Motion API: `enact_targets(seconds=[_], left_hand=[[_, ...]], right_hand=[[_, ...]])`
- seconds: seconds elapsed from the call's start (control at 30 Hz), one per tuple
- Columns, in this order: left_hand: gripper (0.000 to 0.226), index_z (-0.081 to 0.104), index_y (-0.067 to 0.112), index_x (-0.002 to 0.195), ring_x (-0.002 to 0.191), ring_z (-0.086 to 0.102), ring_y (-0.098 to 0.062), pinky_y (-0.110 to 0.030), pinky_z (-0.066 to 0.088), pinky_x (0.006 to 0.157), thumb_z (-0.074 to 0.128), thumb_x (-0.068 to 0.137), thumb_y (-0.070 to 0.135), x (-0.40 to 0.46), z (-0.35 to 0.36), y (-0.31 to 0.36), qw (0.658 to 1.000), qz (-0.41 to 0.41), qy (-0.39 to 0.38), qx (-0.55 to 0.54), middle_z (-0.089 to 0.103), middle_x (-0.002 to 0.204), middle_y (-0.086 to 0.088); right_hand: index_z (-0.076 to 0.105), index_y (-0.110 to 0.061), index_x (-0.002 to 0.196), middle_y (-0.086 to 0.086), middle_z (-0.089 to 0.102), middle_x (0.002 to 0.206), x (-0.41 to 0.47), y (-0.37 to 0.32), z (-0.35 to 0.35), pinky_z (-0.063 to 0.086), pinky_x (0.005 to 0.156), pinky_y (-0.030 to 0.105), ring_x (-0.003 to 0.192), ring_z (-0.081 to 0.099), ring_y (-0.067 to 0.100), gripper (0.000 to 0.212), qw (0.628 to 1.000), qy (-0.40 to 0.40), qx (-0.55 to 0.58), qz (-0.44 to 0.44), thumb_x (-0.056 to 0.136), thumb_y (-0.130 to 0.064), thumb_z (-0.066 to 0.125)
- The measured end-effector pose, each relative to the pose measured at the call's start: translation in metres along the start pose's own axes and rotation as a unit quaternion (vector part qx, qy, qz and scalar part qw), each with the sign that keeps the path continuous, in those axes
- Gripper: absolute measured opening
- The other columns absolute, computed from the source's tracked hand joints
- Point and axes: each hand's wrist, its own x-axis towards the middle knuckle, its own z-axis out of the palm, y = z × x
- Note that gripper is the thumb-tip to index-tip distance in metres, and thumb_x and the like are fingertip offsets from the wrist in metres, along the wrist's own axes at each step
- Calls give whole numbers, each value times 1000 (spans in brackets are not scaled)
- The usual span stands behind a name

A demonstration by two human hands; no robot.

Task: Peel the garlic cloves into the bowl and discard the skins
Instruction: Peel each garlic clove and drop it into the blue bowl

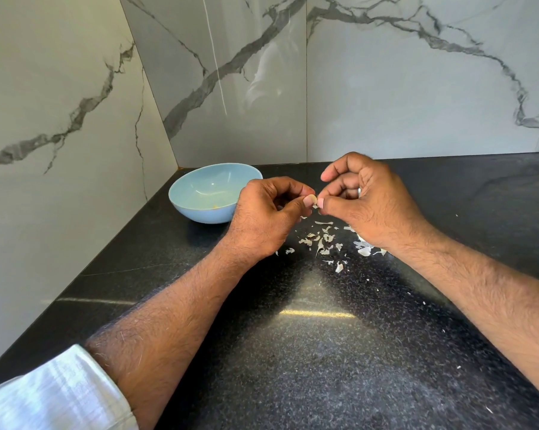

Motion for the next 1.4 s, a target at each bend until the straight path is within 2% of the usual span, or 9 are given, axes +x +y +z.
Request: enact_targets(seconds=[0.23,0.5,0.6,0.7,0.9,1.03,1.1,1.2,1.4], left_hand=[[4,78,8,101,79,79,-18,-32,64,75,76,99,10,0,3,0,1000,7,-10,-15,80,84,-4],[4,77,6,101,80,80,-20,-35,66,77,74,100,8,-2,4,2,1000,-9,-22,-14,81,86,-6],[5,77,5,102,80,80,-22,-36,66,77,73,100,6,-2,4,3,999,-15,-25,-25,80,87,-8],[5,76,3,103,81,80,-24,-40,67,79,72,100,3,-3,3,5,998,-27,-24,-48,80,89,-11],[4,76,3,102,76,75,-19,-34,65,73,73,99,3,-2,3,5,996,-48,-3,-75,76,90,-20],[4,75,3,102,75,75,-17,-32,65,74,73,99,3,-2,5,4,994,-62,-6,-86,78,86,-13],[4,75,2,102,75,76,-17,-32,65,74,73,99,2,-2,6,4,994,-69,-9,-90,78,84,-10],[4,76,3,101,75,76,-18,-33,65,74,73,98,1,-2,6,4,992,-78,-6,-96,78,83,-12],[5,75,0,102,76,76,-18,-31,65,74,72,99,0,-4,6,8,988,-98,-14,-121,78,86,-19]], right_hand=[[61,-18,111,-7,79,82,0,-1,-1,59,67,22,67,72,9,40,1000,3,2,5,82,-7,86],[59,-15,111,-6,79,81,0,1,-3,56,62,19,64,73,11,41,1000,-14,-25,-13,82,-9,86],[65,-17,104,-4,77,78,1,3,-2,60,62,24,65,73,12,31,999,2,-40,-21,82,-11,85],[75,-22,85,-6,74,72,4,8,-3,63,62,34,65,71,13,12,996,23,-75,-38,83,-17,86],[81,-25,83,-14,73,69,4,11,-2,52,55,17,59,65,2,5,994,-12,-94,-54,87,-23,84],[82,-27,84,-16,72,67,2,9,-1,47,50,15,55,62,0,6,994,-22,-99,-51,89,-30,81],[81,-27,84,-15,71,65,1,8,0,49,47,20,52,61,3,8,993,-25,-108,-49,90,-32,80],[79,-26,84,-10,71,64,0,6,-1,55,50,36,56,67,18,9,991,-32,-124,-51,92,-28,77],[76,-25,84,-5,70,63,1,8,-1,55,51,42,58,66,24,11,989,-42,-132,-47,94,-23,73]])
